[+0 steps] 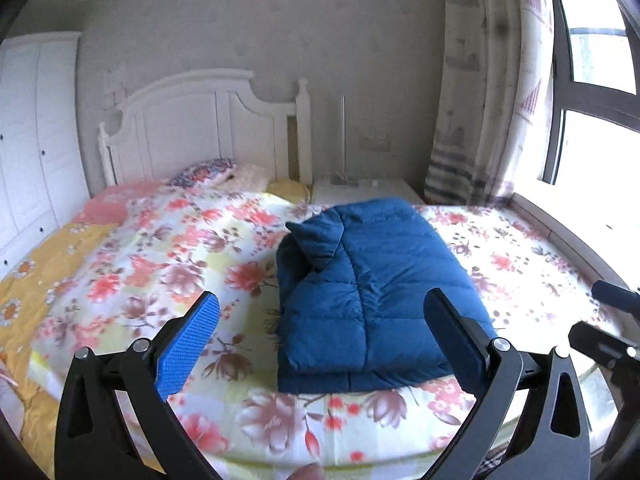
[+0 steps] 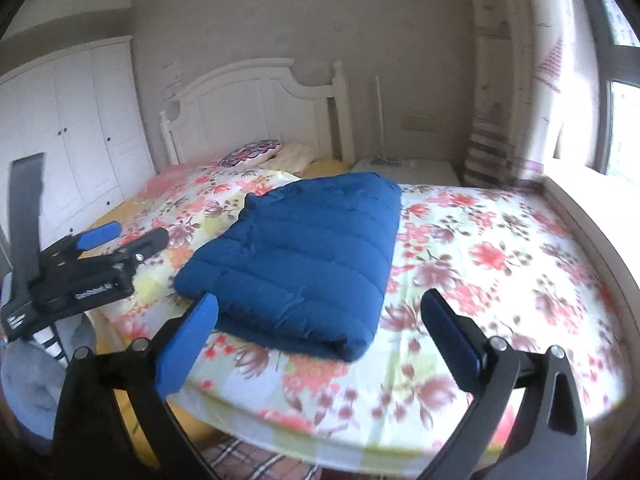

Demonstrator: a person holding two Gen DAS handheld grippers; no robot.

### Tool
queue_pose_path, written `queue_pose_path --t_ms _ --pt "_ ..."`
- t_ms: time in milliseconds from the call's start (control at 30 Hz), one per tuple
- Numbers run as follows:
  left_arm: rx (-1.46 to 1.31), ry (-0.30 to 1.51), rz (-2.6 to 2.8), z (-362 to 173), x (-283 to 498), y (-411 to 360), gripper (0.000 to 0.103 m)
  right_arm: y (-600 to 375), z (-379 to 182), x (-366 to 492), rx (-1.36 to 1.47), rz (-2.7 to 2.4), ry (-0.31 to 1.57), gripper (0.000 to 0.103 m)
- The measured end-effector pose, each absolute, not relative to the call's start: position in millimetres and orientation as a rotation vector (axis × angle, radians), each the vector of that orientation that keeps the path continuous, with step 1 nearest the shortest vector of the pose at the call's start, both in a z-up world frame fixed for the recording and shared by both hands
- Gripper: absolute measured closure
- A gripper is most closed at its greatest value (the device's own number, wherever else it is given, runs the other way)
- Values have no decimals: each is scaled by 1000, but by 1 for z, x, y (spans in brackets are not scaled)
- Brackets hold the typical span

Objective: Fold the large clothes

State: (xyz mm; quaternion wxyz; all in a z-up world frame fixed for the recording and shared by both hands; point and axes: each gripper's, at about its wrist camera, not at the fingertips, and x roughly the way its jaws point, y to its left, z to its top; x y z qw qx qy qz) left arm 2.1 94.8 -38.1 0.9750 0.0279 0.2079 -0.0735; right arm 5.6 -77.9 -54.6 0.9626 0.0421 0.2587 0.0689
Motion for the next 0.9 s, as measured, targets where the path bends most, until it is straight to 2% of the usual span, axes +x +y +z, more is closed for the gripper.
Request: queue_pose_path --t_ms 333,900 --pt "137 362 -129 -9 -34 75 5 -82 -15 -17 94 101 497 2" --pt "134 363 -117 -8 -36 79 5 -76 -11 -24 82 97 490 2"
